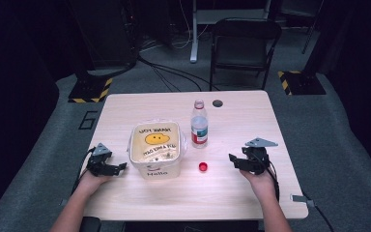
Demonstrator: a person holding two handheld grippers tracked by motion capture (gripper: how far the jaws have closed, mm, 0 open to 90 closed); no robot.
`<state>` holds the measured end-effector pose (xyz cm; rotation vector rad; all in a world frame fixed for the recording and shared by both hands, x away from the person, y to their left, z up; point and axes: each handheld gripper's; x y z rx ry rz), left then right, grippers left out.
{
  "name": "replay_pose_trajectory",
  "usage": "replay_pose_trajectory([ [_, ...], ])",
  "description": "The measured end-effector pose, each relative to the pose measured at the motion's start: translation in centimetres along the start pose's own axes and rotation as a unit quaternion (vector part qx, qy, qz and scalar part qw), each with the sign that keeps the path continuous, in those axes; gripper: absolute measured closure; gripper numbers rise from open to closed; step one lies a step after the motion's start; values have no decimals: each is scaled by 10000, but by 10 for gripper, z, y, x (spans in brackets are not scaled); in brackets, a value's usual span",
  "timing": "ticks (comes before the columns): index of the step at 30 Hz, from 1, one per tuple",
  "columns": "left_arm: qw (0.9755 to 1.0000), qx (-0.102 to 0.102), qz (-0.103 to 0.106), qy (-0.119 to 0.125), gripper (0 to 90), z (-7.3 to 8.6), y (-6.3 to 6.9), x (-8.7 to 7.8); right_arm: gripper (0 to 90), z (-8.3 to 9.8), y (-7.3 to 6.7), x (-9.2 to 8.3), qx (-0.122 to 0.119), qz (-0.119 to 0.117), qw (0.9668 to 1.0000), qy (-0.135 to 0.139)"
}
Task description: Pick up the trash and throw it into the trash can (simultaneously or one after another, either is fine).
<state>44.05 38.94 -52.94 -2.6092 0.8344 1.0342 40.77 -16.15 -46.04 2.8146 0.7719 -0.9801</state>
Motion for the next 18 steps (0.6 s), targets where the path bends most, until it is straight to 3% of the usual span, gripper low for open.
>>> replay_pose_trajectory([
  [9,10000,2,6,0,96,0,0,0,347,-23,-14,-1,-120,-167,9996,215],
  [18,10000,28,7,-5,97,0,-1,0,363,-40,-25,4,-239,-235,9993,177],
])
Point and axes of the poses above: each handheld gripper's, and its own axes: x roughly forward along the jaws, z roughly out of its underside, y roughly to its right
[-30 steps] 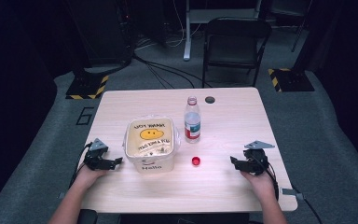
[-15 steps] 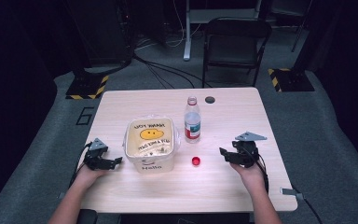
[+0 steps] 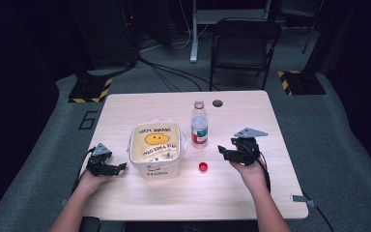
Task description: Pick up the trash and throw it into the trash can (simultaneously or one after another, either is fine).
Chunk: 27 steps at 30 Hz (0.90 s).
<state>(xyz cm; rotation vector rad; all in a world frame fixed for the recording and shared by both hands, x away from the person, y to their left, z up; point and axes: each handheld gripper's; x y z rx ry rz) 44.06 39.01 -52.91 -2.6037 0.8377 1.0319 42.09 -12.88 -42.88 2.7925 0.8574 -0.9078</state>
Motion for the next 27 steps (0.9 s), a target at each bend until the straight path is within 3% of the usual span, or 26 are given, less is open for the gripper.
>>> replay_pose_trajectory([
  [20,10000,-21,-20,79,97,1,0,1,310,-38,-24,17,-356,-80,9993,120],
  [27,10000,-34,-10,89,97,1,0,1,242,-47,-26,26,-301,-36,9995,63],
])
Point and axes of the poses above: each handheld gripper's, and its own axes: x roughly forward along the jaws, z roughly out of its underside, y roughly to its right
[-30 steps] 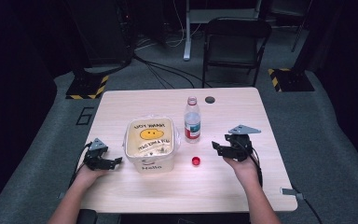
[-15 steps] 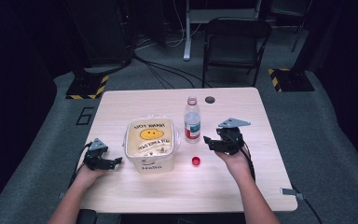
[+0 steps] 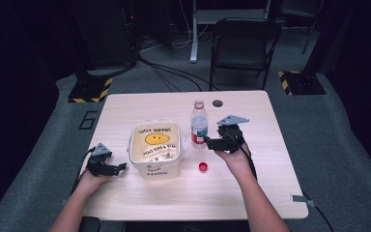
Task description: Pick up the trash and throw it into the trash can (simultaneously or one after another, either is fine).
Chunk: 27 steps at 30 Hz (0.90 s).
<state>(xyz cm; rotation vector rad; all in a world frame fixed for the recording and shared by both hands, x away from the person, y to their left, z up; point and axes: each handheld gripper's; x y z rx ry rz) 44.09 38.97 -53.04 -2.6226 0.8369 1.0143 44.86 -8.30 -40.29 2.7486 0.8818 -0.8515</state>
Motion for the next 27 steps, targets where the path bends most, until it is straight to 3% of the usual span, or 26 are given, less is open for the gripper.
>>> replay_pose_trajectory([
  [6,10000,2,28,-33,97,0,0,0,149,-9,-2,12,29,75,10000,-20],
  [18,10000,4,33,-40,97,0,0,-1,95,-18,-3,26,51,204,9998,-49],
  [22,10000,12,34,-38,97,0,-1,-1,26,-21,-4,32,38,271,9996,-12],
  [27,10000,11,38,-40,97,0,-1,-1,12,-26,-7,38,-21,234,9997,-28],
])
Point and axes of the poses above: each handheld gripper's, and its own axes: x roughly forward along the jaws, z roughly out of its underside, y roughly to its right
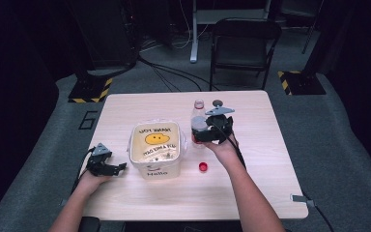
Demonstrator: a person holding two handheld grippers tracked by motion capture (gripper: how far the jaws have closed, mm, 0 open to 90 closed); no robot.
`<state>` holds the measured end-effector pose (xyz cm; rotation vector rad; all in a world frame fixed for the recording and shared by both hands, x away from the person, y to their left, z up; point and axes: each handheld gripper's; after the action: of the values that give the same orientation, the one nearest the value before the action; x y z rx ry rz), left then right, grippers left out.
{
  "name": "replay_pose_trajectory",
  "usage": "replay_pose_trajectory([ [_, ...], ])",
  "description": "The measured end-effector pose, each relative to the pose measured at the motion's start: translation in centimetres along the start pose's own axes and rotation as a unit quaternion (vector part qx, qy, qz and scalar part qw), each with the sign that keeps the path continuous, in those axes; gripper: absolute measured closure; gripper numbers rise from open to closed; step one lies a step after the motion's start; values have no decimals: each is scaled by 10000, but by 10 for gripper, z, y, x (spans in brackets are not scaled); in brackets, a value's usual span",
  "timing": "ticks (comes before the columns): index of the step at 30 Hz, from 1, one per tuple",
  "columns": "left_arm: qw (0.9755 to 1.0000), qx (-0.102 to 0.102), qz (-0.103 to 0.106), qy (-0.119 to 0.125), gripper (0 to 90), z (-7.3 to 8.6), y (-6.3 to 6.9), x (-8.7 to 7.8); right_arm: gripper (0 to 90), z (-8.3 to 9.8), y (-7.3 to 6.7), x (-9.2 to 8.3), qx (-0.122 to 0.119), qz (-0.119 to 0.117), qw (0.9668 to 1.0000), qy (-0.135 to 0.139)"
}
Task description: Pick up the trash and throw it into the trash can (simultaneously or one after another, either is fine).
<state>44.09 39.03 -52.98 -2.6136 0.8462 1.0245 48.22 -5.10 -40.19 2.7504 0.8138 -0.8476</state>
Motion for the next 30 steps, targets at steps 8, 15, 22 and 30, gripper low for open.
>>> replay_pose_trajectory([
  [8,10000,-3,0,1,97,0,0,0,7,-5,3,11,27,82,9999,-145],
  [15,10000,0,2,2,97,0,0,0,34,-9,4,23,26,113,9998,-159],
  [22,10000,4,0,-8,97,0,0,0,85,-13,3,29,-49,137,9998,-164],
  [30,10000,-1,8,2,97,0,0,0,158,-15,-3,35,-126,143,9998,-86],
])
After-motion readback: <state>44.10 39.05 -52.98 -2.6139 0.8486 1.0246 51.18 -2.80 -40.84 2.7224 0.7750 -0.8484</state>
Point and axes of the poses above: each handheld gripper's, and its own axes: x roughly forward along the jaws, z roughly out of its underside, y roughly to its right
